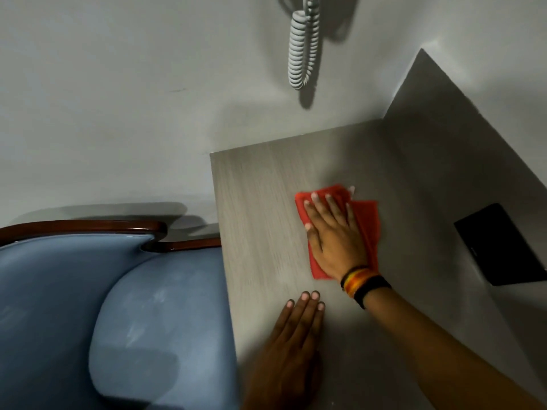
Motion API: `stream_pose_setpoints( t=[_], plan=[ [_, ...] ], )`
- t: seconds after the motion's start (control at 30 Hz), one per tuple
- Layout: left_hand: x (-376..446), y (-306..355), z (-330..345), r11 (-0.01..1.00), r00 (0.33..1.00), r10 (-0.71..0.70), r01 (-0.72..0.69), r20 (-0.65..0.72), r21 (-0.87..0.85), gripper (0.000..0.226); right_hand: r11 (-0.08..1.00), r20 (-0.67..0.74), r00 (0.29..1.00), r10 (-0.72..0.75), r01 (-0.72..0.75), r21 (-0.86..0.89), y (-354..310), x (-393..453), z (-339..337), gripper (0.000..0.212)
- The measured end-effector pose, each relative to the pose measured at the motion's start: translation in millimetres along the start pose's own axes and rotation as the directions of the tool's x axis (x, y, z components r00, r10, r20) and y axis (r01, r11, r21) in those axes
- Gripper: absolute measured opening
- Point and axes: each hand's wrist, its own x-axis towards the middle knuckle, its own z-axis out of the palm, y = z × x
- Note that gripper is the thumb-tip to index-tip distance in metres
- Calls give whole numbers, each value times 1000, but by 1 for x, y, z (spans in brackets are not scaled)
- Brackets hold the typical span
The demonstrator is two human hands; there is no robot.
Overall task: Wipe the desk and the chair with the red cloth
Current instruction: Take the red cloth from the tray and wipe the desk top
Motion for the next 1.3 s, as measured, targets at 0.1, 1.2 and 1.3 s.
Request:
stream_pose_setpoints(
  t=[0.1,1.2,1.3],
  plan=[
    [0,1,4,1000,1000,-9,9,-11,-12,73,1000,26,1000,2,-1,-6,6,-27,5,56],
    [-2,10,4,991,999,-38,38,2,-131,72,995,32,995,98,-99,12,3,-33,-7,57],
    [-1,11,8,990,999,-31,32,9,-135,73,996,20,996,89,-88,-17,7,-69,0,58]
  ],
)
